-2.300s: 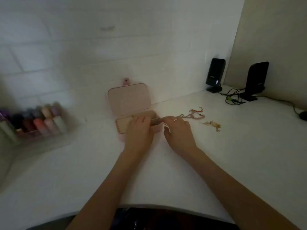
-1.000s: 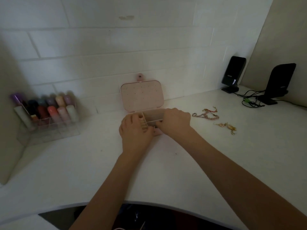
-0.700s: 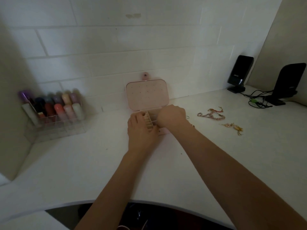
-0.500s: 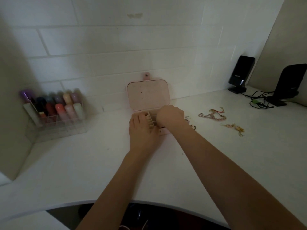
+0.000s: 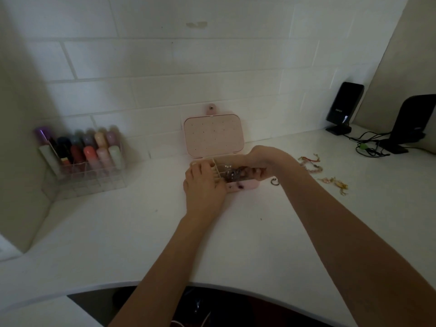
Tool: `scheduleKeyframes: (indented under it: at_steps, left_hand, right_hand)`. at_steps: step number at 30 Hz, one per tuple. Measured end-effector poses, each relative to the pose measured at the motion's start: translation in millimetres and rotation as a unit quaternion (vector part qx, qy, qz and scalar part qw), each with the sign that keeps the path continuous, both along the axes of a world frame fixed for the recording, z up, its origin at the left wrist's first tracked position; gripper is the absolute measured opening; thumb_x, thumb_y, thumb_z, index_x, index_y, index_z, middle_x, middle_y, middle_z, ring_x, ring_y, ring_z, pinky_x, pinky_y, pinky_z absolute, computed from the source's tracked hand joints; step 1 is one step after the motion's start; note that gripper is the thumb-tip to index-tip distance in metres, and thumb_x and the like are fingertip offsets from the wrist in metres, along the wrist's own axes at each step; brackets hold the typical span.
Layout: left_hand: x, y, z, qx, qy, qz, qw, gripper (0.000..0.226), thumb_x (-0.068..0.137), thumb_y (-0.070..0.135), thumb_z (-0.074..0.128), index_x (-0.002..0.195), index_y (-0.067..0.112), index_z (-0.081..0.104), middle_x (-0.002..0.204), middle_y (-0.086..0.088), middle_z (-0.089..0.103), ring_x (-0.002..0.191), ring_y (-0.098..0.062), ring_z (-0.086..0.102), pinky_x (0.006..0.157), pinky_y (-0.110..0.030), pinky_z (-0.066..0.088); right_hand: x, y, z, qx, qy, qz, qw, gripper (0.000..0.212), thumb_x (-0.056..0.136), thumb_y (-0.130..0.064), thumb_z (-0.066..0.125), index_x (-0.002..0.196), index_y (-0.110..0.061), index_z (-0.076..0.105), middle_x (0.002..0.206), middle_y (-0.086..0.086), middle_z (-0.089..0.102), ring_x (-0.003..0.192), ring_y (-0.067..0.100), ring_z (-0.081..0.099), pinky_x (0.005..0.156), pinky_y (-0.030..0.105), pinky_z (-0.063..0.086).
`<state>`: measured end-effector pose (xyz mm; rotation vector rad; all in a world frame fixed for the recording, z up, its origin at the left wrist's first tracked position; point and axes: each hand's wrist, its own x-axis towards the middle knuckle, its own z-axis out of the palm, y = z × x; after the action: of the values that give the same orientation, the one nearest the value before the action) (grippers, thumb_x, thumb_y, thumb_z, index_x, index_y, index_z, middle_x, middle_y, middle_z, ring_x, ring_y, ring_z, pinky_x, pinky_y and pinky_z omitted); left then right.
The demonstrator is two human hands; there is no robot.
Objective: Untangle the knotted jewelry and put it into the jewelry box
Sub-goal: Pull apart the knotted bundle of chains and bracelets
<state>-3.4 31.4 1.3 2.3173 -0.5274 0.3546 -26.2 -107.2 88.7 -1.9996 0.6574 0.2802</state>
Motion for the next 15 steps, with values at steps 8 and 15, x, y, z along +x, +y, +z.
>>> scheduleKeyframes:
  at_steps: [8,15]
  left_hand:
    - [-11,1,4,-0.152,-0.063,-0.135,0.977,0.057,0.09,0.044,0.031,0.131,0.009,0.05,0.123,-0.005,0.057,0.114,-0.016,0.042,0.103,-0.035,0.032]
    - [-24,-5,7,-0.199,0.017,-0.213,0.956,0.041,0.088,0.035,0.052,0.127,0.024,0.047,0.1,0.012,0.065,0.089,-0.006,0.064,0.075,-0.03,0.053]
  right_hand:
    - [-17,-11,4,0.172,-0.11,-0.008,0.979,0.014,0.089,-0.017,0.061,0.08,-0.008,0.055,0.064,0.002,0.05,0.046,0.005,0.038,0.035,0.012,0.023]
    - [-59,-19,0,0.189,-0.181,-0.014,0.965,0.011,0.091,-0.012,0.06,0.083,-0.006,0.058,0.074,0.006,0.052,0.053,0.008,0.04,0.035,0.013,0.025]
